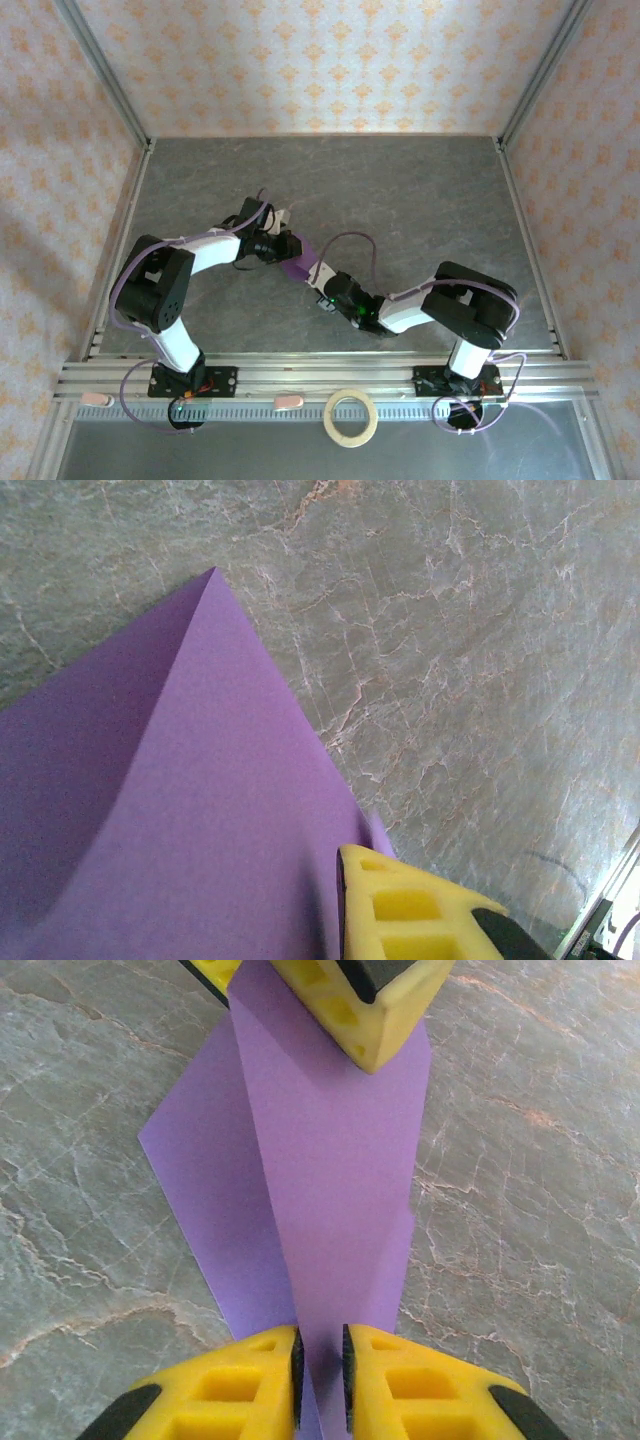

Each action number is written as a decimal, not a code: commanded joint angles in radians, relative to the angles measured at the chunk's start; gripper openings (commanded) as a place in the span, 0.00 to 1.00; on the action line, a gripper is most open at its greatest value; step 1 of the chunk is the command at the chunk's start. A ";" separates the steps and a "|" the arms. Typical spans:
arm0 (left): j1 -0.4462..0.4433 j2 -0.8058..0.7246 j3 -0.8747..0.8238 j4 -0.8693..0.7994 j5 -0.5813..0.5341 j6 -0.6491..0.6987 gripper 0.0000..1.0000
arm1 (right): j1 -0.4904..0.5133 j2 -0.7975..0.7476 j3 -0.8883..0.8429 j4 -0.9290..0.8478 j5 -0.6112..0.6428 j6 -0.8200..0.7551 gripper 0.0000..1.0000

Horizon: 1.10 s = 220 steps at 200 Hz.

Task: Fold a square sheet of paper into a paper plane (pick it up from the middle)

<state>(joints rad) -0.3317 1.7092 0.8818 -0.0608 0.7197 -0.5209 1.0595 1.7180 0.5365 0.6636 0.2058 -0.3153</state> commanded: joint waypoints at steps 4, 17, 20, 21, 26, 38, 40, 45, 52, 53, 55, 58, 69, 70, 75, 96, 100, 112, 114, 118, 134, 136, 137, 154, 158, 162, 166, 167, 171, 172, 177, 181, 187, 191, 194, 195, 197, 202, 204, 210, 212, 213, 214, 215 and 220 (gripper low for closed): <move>0.006 0.004 0.006 -0.019 -0.014 0.024 0.19 | -0.004 -0.009 -0.001 0.031 -0.005 0.016 0.19; 0.006 0.001 0.006 -0.021 -0.014 0.025 0.19 | -0.004 -0.006 0.000 0.031 -0.008 0.016 0.17; 0.006 0.001 0.006 -0.021 -0.013 0.026 0.19 | -0.004 -0.005 0.000 0.030 -0.007 0.017 0.17; 0.006 0.001 0.006 -0.021 -0.014 0.026 0.19 | -0.004 -0.004 0.000 0.030 -0.006 0.017 0.17; 0.006 0.002 0.006 -0.020 -0.014 0.027 0.19 | -0.004 -0.003 0.002 0.029 -0.005 0.019 0.16; 0.006 0.002 0.005 -0.022 -0.014 0.027 0.19 | -0.005 0.002 0.005 0.023 -0.005 0.021 0.14; 0.007 0.002 0.005 -0.022 -0.014 0.027 0.19 | -0.006 0.002 0.006 0.021 -0.005 0.022 0.14; 0.007 0.001 0.005 -0.022 -0.014 0.027 0.19 | -0.005 0.002 0.006 0.018 -0.004 0.026 0.13; 0.006 0.002 0.006 -0.022 -0.016 0.027 0.19 | -0.006 0.002 0.007 0.016 -0.005 0.026 0.11; 0.006 0.002 0.006 -0.022 -0.016 0.027 0.19 | -0.006 0.002 0.007 0.016 -0.005 0.026 0.11; 0.006 0.001 0.005 -0.022 -0.016 0.027 0.19 | -0.006 0.002 0.007 0.016 -0.005 0.028 0.11; 0.006 0.002 0.005 -0.022 -0.017 0.027 0.19 | -0.006 0.002 0.006 0.016 -0.005 0.029 0.10; 0.006 0.001 0.005 -0.024 -0.020 0.028 0.19 | -0.006 -0.002 0.005 0.016 -0.009 0.034 0.09; 0.006 0.001 0.005 -0.024 -0.020 0.027 0.19 | -0.007 -0.003 0.005 0.015 -0.009 0.034 0.08; 0.006 0.001 0.005 -0.024 -0.020 0.027 0.19 | -0.008 -0.003 0.006 0.015 -0.013 0.037 0.07; 0.006 -0.006 0.010 -0.025 -0.033 0.022 0.20 | -0.011 -0.004 0.007 0.006 -0.033 0.052 0.03; 0.006 -0.008 0.011 -0.026 -0.036 0.022 0.21 | -0.012 -0.002 0.010 0.001 -0.038 0.057 0.02; 0.008 -0.017 0.018 -0.032 -0.046 0.020 0.27 | -0.019 -0.002 0.017 -0.011 -0.063 0.077 0.01; 0.008 -0.019 0.020 -0.033 -0.049 0.017 0.28 | -0.020 -0.001 0.017 -0.013 -0.068 0.082 0.00; 0.009 -0.024 0.022 -0.033 -0.055 0.016 0.29 | -0.023 -0.001 0.019 -0.016 -0.084 0.089 0.00; 0.017 -0.051 0.028 -0.035 -0.078 0.004 0.42 | -0.037 -0.004 0.029 -0.029 -0.139 0.139 0.00; 0.018 -0.054 0.029 -0.036 -0.083 0.003 0.43 | -0.040 -0.005 0.030 -0.031 -0.150 0.143 0.00; 0.019 -0.056 0.029 -0.036 -0.084 0.002 0.43 | -0.041 -0.006 0.031 -0.032 -0.155 0.147 0.00; 0.035 -0.106 0.024 -0.037 -0.124 -0.011 0.51 | -0.072 -0.014 0.040 -0.041 -0.255 0.218 0.00; 0.038 -0.117 0.021 -0.038 -0.135 -0.012 0.54 | -0.080 -0.015 0.043 -0.044 -0.281 0.235 0.00; 0.042 -0.129 0.016 -0.037 -0.145 -0.012 0.57 | -0.089 -0.015 0.045 -0.047 -0.310 0.247 0.00; 0.045 -0.142 0.013 -0.041 -0.154 -0.012 0.64 | -0.095 -0.015 0.049 -0.049 -0.335 0.260 0.00; 0.047 -0.146 0.012 -0.041 -0.157 -0.012 0.65 | -0.097 -0.015 0.049 -0.049 -0.340 0.264 0.00; 0.050 -0.158 0.008 -0.043 -0.164 -0.033 0.68 | -0.104 -0.015 0.052 -0.050 -0.359 0.279 0.00; 0.051 -0.160 0.008 -0.043 -0.166 -0.038 0.69 | -0.105 -0.015 0.052 -0.051 -0.364 0.284 0.00; 0.056 -0.177 0.001 -0.043 -0.178 -0.047 0.70 | -0.112 -0.014 0.057 -0.055 -0.388 0.300 0.00; 0.060 -0.189 -0.003 -0.045 -0.185 -0.050 0.71 | -0.119 -0.013 0.060 -0.059 -0.411 0.309 0.00; 0.064 -0.207 -0.012 -0.046 -0.196 -0.055 0.73 | -0.127 -0.010 0.067 -0.065 -0.444 0.316 0.00; 0.066 -0.220 -0.018 -0.046 -0.203 -0.058 0.75 | -0.130 -0.011 0.070 -0.068 -0.455 0.321 0.00; 0.067 -0.228 -0.023 -0.046 -0.208 -0.061 0.76 | -0.132 -0.010 0.072 -0.068 -0.460 0.326 0.00; 0.068 -0.231 -0.024 -0.045 -0.210 -0.062 0.76 | -0.133 -0.010 0.073 -0.068 -0.462 0.327 0.00; 0.068 -0.237 -0.027 -0.045 -0.213 -0.063 0.76 | -0.134 -0.011 0.073 -0.068 -0.464 0.331 0.00; 0.069 -0.251 -0.035 -0.045 -0.220 -0.069 0.77 | -0.138 -0.012 0.074 -0.071 -0.474 0.339 0.00; 0.071 -0.256 -0.037 -0.045 -0.223 -0.069 0.77 | -0.140 -0.012 0.076 -0.073 -0.480 0.342 0.00; 0.073 -0.270 -0.044 -0.046 -0.230 -0.075 0.77 | -0.148 -0.014 0.078 -0.077 -0.505 0.351 0.00; 0.074 -0.274 -0.047 -0.045 -0.233 -0.077 0.78 | -0.151 -0.014 0.081 -0.080 -0.512 0.355 0.00; 0.074 -0.275 -0.049 -0.045 -0.234 -0.078 0.78 | -0.152 -0.014 0.081 -0.080 -0.515 0.357 0.00; 0.075 -0.279 -0.051 -0.044 -0.235 -0.078 0.78 | -0.154 -0.014 0.082 -0.082 -0.517 0.359 0.00; 0.075 -0.282 -0.051 -0.044 -0.237 -0.078 0.78 | -0.155 -0.014 0.083 -0.082 -0.520 0.361 0.00; 0.077 -0.293 -0.058 -0.042 -0.240 -0.081 0.78 | -0.160 -0.015 0.086 -0.086 -0.529 0.371 0.00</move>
<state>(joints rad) -0.2657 1.4647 0.8623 -0.0860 0.5449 -0.5697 0.9195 1.7180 0.5922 0.6151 -0.2028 -0.0254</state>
